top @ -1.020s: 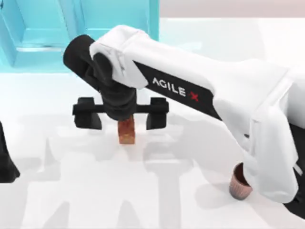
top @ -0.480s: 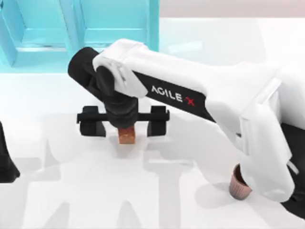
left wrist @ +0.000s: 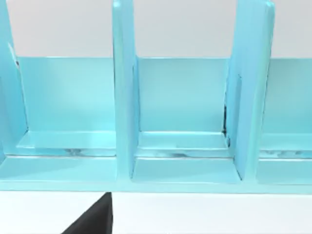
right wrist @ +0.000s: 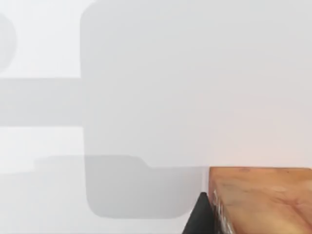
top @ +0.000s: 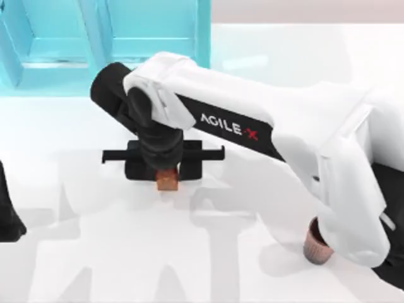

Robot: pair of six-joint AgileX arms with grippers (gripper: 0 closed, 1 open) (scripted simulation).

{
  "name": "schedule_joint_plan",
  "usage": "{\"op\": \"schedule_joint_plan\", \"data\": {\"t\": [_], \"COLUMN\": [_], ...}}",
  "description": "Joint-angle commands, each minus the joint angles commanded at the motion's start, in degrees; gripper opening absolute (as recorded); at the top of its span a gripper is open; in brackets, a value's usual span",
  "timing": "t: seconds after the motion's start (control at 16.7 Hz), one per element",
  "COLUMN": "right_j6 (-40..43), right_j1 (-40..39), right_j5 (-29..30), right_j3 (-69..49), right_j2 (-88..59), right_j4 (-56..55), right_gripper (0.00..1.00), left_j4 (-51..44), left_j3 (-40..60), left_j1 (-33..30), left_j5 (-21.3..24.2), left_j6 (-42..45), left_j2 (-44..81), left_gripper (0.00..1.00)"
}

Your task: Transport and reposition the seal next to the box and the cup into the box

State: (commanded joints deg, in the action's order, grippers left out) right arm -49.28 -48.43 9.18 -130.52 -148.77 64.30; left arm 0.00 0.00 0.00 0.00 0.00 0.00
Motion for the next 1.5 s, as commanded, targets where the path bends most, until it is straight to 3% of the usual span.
{"op": "schedule_joint_plan", "data": {"t": [0.18, 0.24, 0.84, 1.5], "right_j6": [0.00, 0.00, 0.38, 8.51], "right_j1": [0.00, 0.00, 0.20, 8.15], "right_j5": [0.00, 0.00, -0.01, -1.47], "right_j3": [0.00, 0.00, 1.01, 19.08], "right_j2": [0.00, 0.00, 1.03, 23.77], "right_j4": [0.00, 0.00, 0.20, 3.54], "right_gripper": [0.02, 0.00, 0.00, 0.00], "left_j4": [0.00, 0.00, 0.00, 0.00], "left_j3": [0.00, 0.00, 0.00, 0.00], "left_j1": [0.00, 0.00, 0.00, 0.00], "left_j5": [0.00, 0.00, 0.00, 0.00], "left_j6": [0.00, 0.00, 0.00, 0.00], "left_j2": [0.00, 0.00, 0.00, 0.00], "left_gripper": [1.00, 1.00, 1.00, 1.00]}}
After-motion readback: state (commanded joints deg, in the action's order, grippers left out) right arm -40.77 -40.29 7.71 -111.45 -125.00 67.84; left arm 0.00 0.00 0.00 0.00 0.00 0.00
